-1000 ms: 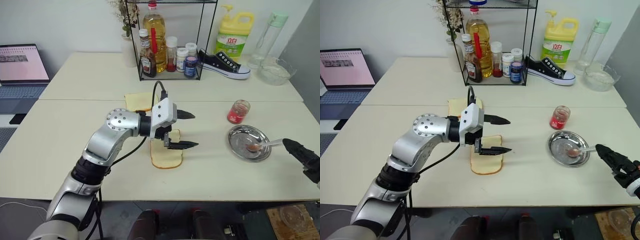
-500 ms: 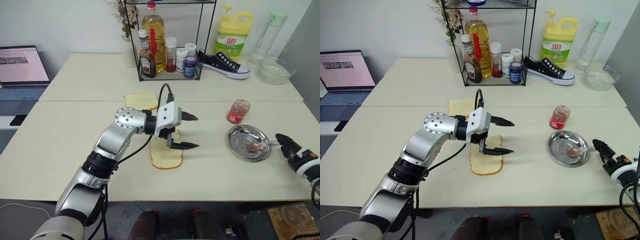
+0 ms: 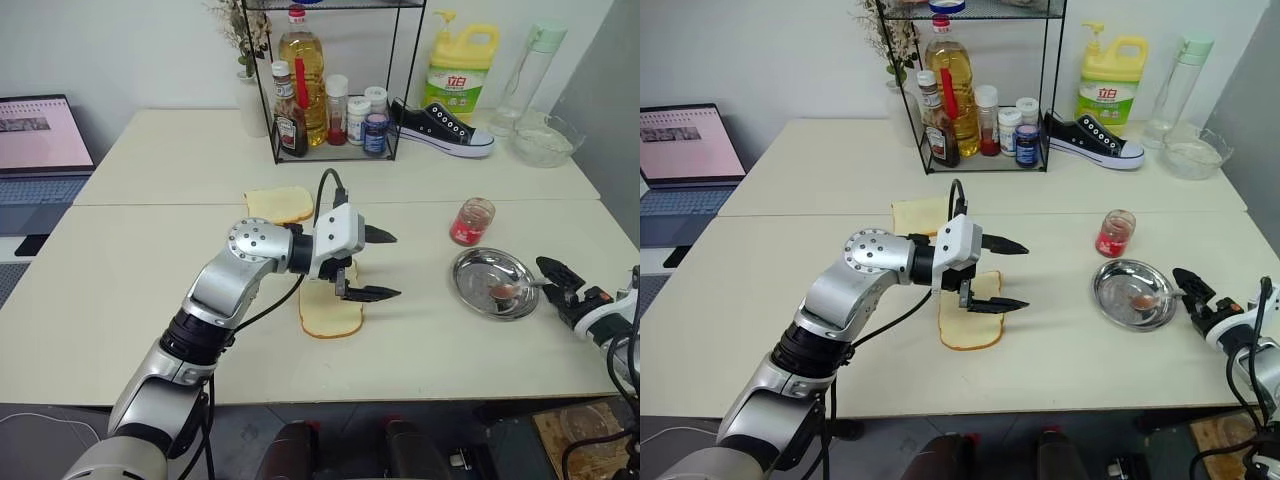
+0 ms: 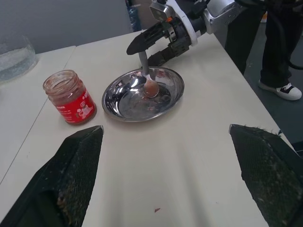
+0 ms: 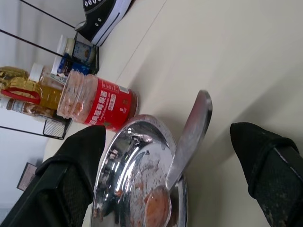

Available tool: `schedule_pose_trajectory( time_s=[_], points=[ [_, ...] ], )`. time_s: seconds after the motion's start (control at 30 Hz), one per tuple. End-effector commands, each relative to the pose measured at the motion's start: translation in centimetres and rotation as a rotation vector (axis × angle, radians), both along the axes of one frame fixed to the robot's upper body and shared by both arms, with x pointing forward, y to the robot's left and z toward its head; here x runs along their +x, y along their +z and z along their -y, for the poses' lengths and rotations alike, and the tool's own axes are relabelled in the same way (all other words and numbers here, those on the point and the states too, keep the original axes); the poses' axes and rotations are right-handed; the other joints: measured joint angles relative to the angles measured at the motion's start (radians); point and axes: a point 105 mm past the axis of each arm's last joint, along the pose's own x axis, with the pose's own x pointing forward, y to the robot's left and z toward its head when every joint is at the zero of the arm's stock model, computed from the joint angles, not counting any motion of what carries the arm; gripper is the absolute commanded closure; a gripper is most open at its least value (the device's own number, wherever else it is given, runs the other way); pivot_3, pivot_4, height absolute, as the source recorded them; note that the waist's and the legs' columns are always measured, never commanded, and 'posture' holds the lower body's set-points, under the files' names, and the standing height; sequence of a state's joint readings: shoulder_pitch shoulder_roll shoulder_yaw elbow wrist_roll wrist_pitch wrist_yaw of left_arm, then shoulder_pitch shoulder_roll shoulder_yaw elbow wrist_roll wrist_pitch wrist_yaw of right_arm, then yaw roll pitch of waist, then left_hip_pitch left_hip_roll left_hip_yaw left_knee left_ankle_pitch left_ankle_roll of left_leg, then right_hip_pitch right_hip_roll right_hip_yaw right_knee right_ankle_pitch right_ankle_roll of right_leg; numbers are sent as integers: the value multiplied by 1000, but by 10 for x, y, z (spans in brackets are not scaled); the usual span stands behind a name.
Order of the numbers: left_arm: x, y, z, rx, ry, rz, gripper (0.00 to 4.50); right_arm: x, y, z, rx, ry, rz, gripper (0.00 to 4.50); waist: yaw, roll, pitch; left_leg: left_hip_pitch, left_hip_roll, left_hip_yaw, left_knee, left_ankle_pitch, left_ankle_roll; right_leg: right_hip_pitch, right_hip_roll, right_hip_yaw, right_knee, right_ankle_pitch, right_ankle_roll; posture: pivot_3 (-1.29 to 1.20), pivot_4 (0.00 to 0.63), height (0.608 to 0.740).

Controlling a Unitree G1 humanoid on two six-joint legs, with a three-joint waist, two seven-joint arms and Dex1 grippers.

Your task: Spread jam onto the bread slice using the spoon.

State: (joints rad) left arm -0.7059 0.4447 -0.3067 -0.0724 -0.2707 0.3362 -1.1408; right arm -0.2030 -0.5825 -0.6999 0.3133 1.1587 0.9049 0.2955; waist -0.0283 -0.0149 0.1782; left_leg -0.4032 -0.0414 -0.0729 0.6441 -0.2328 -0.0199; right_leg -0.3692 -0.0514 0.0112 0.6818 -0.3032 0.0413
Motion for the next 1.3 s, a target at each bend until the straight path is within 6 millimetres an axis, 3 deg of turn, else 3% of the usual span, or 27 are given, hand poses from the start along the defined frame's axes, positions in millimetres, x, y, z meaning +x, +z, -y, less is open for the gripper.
schedule_pose_trajectory(
  time_s=[0.03, 0.1, 0.47, 0.6, 0.77, 0.87, 0.93, 1.03, 1.17, 1.3],
  points=[
    [0, 16, -1, -36, 0, 58, 19, 4, 5, 5, -2, -23, 28, 182, 0, 0, 0, 0, 0, 0, 0, 0, 0, 0, 0, 1, 0, 0, 0, 0, 150, 740],
    [0, 15, 0, -36, -3, 59, 0, 5, 6, 7, 4, -30, 40, 600, 0, 0, 0, 0, 0, 1, 0, 0, 1, 0, 0, 1, 0, 0, 0, 0, 150, 740],
    [5, 16, 1, -53, 7, 58, 0, -1, 12, 11, 25, -59, 90, 4451, 1, 0, 0, 0, 0, 2, 0, -1, 1, 0, 0, 2, -1, 0, 0, 0, 150, 740],
    [6, 15, 0, -65, 17, 54, 0, -1, 26, 5, 9, -47, 138, 4485, 1, 0, 0, 0, 0, 2, 0, -1, 1, 0, 0, 2, -1, 0, 1, 0, 150, 740],
    [14, 19, -11, -69, 69, 49, 0, 0, 68, -21, -151, 31, 229, 4485, -2, 1, 0, 0, 0, 2, -1, -1, 1, -2, 0, 3, 0, 0, 1, 0, 150, 740],
    [31, 29, -35, -103, 193, 7, 0, 6, 122, -46, -247, 62, 359, 4485, -8, 2, 1, 0, 1, 2, -1, -1, 1, -2, 0, 3, 0, 0, 1, 0, 150, 740],
    [37, 32, -46, -113, 240, -5, 0, 11, 143, -61, -373, 85, 393, 4485, -10, 3, 1, 0, 1, 3, -1, -1, 1, -4, 0, 4, 2, 0, 1, 0, 150, 740],
    [42, 34, -50, -120, 269, 8, 0, 20, 160, -75, -514, 102, 421, 4485, -3, 2, 1, -1, 1, 1, -1, -1, 1, -4, 1, 2, 0, 0, 1, 0, 150, 740],
    [46, 40, -37, -141, 251, 34, 0, 42, 184, -86, -666, 80, 485, 4485, 7, 1, 2, -5, -1, 1, 1, -1, 1, -5, -1, 1, -1, 1, 2, 0, 150, 740],
    [47, 45, -23, -148, 219, 59, 0, 65, 176, -83, -724, 50, 470, 4485, 9, 0, 2, -6, -2, 1, 1, -1, 1, -6, -2, 1, -2, 1, 3, 0, 150, 740]
  ],
)
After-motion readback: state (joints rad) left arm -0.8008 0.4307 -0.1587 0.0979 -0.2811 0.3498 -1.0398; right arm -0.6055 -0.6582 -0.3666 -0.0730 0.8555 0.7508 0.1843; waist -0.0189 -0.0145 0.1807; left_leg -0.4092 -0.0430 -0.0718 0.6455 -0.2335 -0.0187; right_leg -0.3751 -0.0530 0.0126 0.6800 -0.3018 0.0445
